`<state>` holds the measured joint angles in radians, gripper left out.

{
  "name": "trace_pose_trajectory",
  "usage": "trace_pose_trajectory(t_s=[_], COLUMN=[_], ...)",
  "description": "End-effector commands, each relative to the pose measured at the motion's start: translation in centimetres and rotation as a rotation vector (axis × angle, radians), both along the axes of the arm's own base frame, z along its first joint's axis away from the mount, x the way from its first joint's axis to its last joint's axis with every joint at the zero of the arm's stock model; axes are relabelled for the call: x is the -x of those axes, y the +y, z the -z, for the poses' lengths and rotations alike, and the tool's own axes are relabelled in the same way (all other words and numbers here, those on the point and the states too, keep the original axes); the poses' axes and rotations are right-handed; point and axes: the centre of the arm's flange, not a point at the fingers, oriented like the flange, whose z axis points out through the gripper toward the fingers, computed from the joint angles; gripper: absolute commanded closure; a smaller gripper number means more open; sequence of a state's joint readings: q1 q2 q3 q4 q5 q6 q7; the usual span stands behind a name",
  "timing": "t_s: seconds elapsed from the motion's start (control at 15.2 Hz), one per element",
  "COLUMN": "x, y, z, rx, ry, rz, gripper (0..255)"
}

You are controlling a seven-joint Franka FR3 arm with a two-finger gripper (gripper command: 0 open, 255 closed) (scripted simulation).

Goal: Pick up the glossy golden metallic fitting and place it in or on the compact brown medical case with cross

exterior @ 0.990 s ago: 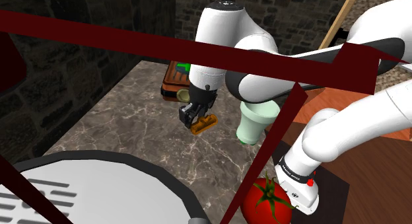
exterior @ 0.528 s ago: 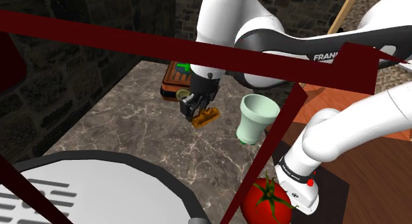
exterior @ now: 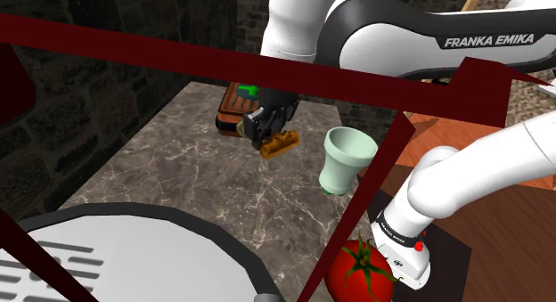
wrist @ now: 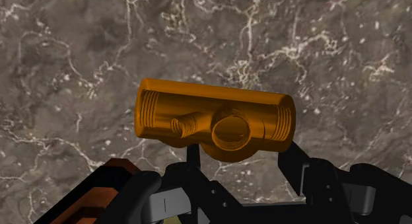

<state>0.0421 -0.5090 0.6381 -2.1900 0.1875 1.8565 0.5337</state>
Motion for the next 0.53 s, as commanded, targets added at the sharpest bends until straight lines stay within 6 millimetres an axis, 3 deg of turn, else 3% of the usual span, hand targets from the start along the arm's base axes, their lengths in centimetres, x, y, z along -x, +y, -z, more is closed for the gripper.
trace_pose_trajectory(t_s=[0.0,0.46], x=[0.0,0.0], y=[0.0,0.0], z=[-1.0,-4.7], rx=[0.0,0.0], ry=[0.0,0.0], rz=[0.0,0.0], gripper=[255,255])
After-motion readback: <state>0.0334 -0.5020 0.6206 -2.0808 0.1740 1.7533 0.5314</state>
